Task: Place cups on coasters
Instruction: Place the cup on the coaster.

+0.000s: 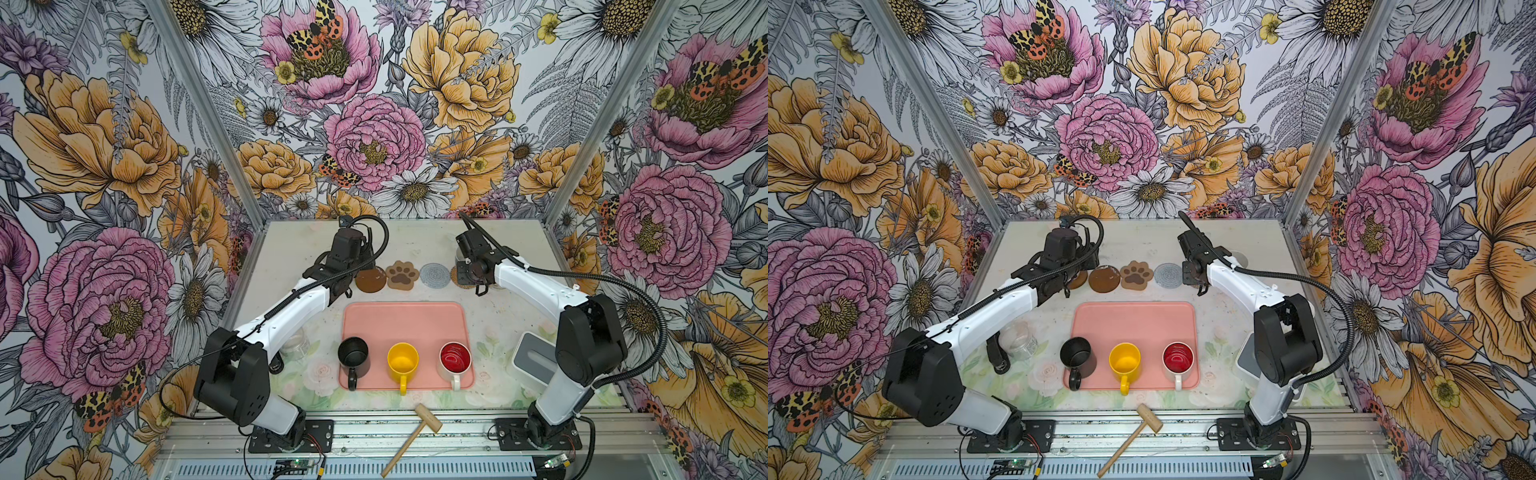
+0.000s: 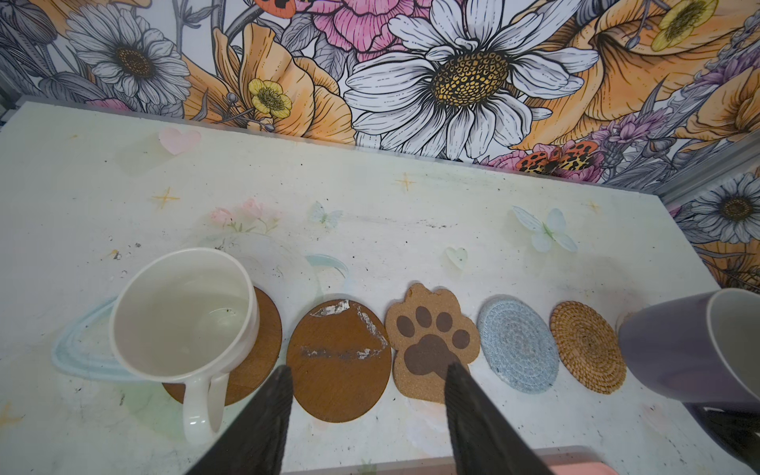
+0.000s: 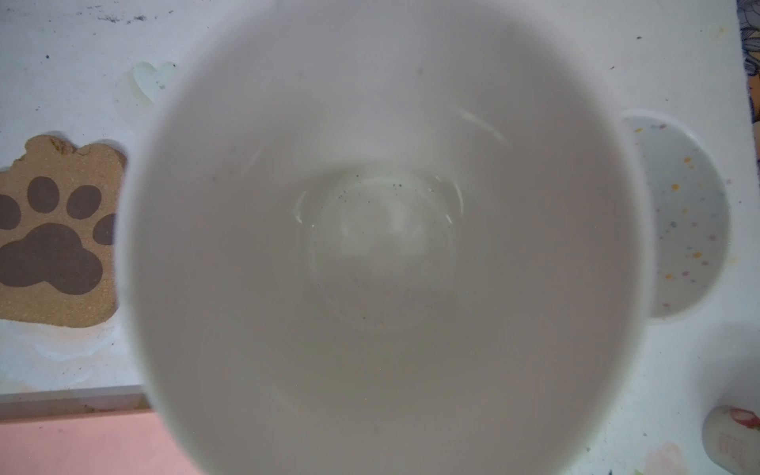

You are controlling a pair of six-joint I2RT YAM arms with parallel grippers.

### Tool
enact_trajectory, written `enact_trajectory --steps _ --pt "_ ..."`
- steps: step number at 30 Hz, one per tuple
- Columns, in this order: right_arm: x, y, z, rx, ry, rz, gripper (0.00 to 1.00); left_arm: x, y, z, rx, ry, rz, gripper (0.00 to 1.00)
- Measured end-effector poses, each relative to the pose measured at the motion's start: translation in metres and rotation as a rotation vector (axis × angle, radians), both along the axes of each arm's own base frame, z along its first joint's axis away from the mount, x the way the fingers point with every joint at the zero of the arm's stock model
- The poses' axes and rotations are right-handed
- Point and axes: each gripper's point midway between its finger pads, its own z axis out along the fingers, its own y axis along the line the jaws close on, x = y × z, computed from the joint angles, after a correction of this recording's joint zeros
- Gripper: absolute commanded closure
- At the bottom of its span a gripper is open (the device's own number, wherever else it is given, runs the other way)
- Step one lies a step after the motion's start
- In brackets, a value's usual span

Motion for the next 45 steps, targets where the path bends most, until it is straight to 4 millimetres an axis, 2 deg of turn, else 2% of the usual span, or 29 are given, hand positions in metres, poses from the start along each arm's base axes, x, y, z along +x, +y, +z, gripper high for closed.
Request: enact_trajectory --steps 8,24,32,45 --pt "0.008 0.0 -0.007 0.029 0.022 0.003 1.0 0.001 0.002 0.0 0.0 0.0 0.005 0.39" --pt "0.009 -0.005 -0.026 0.057 0.075 -0.008 1.0 0.001 0.002 0.0 -0.003 0.0 0.007 0.39" --pt "0.011 -0.007 -0.042 0.06 0.11 -0.016 1.0 0.001 0.002 0.0 -0.003 0.0 0.007 0.39" --pt "0.016 -0.011 -0.043 0.067 0.099 -0.024 1.0 0.001 0.002 0.0 -0.003 0.0 0.007 0.39"
